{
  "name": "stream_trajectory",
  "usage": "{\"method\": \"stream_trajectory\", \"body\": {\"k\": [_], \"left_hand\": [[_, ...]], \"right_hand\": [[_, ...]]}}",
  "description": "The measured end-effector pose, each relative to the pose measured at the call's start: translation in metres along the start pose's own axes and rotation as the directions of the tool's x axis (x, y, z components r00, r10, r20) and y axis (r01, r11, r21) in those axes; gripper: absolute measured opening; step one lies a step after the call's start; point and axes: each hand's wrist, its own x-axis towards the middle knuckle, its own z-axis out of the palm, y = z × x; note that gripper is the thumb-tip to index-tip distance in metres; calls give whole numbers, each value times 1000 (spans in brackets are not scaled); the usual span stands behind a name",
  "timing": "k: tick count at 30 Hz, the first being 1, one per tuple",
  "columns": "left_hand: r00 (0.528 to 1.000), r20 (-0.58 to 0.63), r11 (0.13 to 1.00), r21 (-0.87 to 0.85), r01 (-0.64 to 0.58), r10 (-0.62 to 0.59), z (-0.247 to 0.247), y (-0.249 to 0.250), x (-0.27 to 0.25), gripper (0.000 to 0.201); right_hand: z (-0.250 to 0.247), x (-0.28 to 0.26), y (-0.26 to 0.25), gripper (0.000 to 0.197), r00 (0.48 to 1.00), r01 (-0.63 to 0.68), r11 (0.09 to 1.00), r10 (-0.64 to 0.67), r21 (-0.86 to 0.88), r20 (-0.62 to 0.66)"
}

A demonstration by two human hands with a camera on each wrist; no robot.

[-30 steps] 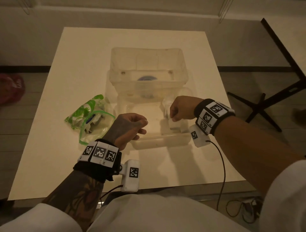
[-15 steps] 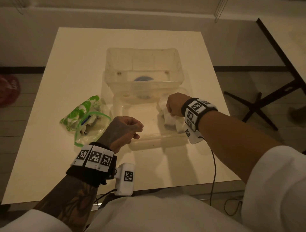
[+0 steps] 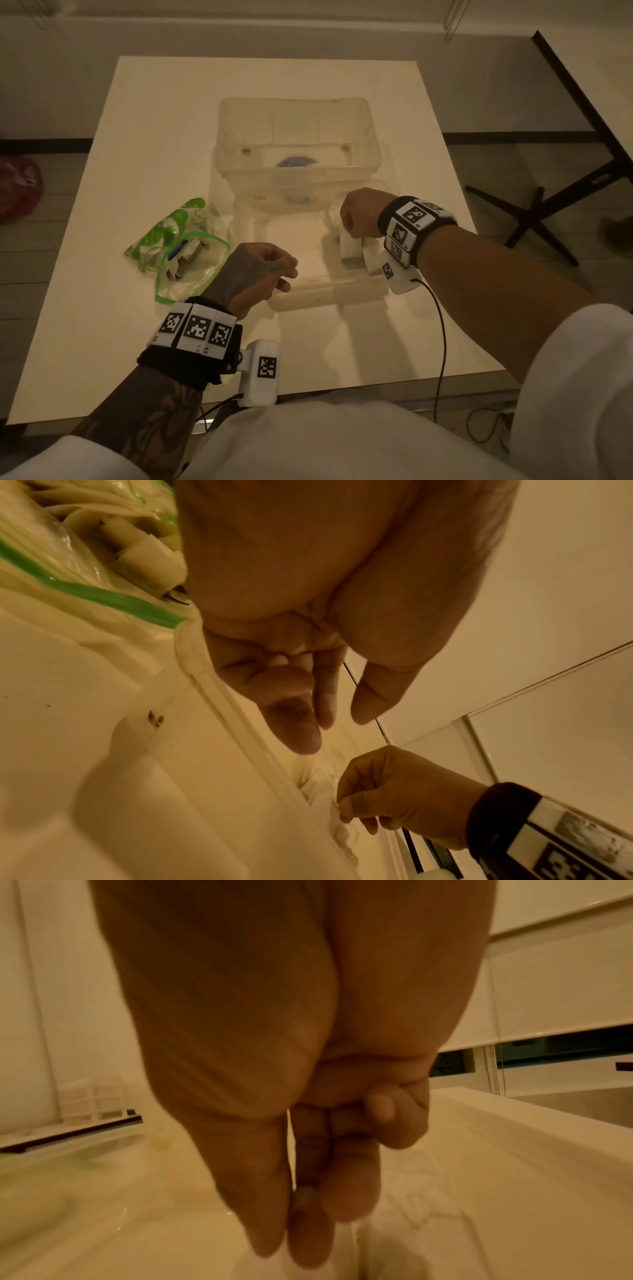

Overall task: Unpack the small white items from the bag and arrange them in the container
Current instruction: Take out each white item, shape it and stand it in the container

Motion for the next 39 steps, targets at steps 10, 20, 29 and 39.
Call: {"method": "stream_trajectory", "body": {"k": [10, 20, 29, 39], "left_hand": [[983, -156, 995, 26, -93, 96, -12, -4, -3, 11], [812, -496, 857, 516, -9, 307, -41, -53, 8, 26], [848, -515, 922, 378, 90, 128, -37, -72, 24, 71], [816, -557, 819, 534, 209, 155, -47, -67, 36, 27]], "right_hand": [[11, -1, -8, 25, 997, -5, 999, 2, 37, 77], [-3, -17, -36, 9, 982, 136, 926, -80, 353, -170], [0, -21, -54, 9, 971, 213, 876, -139, 433, -196], [1, -27, -57, 5, 972, 221, 868, -159, 445, -172]]}}
